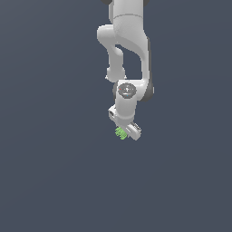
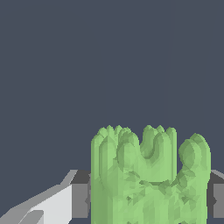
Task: Pick up the object and move it to a goal position.
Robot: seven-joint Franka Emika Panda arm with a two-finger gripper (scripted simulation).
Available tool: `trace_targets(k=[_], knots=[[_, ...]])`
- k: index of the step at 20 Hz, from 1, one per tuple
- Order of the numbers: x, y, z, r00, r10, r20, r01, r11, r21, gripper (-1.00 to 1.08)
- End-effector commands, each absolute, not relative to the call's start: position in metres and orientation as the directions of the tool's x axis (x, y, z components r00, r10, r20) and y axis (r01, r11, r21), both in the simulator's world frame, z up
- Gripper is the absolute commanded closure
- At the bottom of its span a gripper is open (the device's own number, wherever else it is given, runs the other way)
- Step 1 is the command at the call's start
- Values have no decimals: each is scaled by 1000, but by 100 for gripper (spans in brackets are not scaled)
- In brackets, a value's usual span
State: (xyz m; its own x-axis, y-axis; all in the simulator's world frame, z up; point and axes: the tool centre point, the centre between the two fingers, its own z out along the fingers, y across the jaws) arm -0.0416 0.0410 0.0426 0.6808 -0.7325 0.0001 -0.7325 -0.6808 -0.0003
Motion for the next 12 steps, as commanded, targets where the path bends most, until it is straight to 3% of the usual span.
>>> trace_targets(k=[1, 12], knots=[[-42, 41, 42, 681, -733, 0, -733, -681, 0, 108], [-42, 41, 45, 681, -732, 0, -732, -681, -1, 108]])
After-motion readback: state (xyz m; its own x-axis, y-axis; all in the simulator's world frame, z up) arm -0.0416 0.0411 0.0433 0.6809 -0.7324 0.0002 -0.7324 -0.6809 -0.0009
